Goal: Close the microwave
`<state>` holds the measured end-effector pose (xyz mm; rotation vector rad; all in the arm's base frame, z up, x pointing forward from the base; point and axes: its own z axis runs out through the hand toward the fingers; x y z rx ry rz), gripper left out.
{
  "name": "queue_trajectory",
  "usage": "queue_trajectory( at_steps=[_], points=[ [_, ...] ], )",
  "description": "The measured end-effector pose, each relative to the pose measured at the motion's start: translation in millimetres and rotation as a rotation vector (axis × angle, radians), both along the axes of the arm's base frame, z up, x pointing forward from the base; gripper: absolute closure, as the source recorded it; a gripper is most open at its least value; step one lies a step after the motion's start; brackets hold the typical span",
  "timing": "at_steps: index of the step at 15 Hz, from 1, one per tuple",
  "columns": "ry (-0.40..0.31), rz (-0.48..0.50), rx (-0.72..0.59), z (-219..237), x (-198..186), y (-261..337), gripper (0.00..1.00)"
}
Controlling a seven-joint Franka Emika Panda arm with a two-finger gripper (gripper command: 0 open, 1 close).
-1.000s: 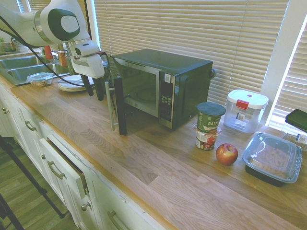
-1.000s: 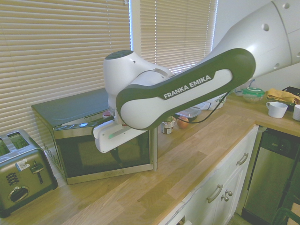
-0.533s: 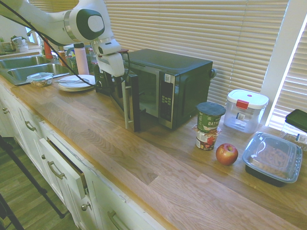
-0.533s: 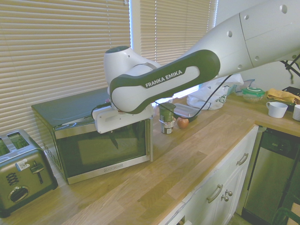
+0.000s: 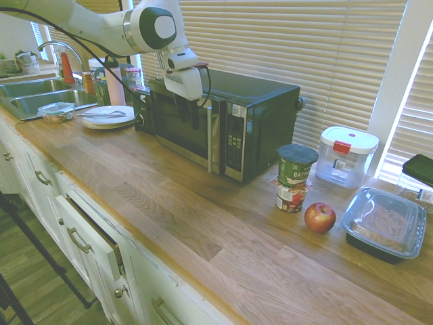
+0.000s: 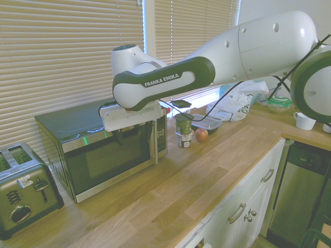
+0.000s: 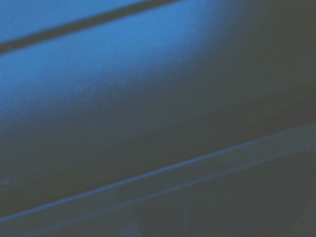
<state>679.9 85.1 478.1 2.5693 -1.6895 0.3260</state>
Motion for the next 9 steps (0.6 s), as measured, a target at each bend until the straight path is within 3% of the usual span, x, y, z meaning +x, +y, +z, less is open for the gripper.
queue_trajectory(
  at_steps=[6,9],
  points=[
    [0.022,0.035,0.015,-0.8,8.6,-4.2,0.00],
    [0.061,0.085,0.057,-14.1,-8.8,-4.7,0.00]
  ],
)
